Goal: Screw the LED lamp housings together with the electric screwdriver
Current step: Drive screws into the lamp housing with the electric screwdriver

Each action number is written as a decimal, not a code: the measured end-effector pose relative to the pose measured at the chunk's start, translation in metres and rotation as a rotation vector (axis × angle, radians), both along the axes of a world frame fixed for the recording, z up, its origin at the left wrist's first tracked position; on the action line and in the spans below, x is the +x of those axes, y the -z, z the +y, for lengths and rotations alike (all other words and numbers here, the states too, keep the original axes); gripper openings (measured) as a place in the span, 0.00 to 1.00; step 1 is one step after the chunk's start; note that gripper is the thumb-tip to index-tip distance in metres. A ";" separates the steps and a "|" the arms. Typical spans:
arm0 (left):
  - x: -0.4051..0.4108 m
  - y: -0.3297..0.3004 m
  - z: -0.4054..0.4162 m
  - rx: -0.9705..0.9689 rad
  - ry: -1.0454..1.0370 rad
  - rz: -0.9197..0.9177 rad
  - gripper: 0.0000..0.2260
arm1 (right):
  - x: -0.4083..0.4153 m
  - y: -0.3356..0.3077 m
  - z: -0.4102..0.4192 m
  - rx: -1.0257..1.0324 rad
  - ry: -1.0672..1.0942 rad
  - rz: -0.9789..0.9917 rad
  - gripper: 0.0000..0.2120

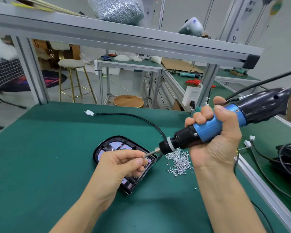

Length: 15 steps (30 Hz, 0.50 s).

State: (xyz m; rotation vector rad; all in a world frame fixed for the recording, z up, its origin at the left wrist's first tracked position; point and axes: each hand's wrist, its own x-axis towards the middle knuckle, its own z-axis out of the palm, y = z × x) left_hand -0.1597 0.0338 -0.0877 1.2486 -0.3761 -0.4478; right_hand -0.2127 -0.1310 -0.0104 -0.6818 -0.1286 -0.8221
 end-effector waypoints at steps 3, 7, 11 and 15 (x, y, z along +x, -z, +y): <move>0.001 0.002 -0.001 -0.006 0.000 0.009 0.07 | 0.001 0.002 -0.001 -0.005 -0.002 0.003 0.06; 0.002 0.004 -0.003 -0.003 0.005 -0.007 0.09 | 0.001 0.004 -0.004 -0.014 0.006 0.011 0.06; 0.003 0.006 -0.009 0.025 -0.015 -0.040 0.12 | 0.003 0.007 -0.005 -0.035 0.035 0.013 0.07; 0.009 0.009 -0.017 0.148 -0.047 -0.099 0.13 | 0.009 0.012 -0.005 -0.078 0.082 0.022 0.09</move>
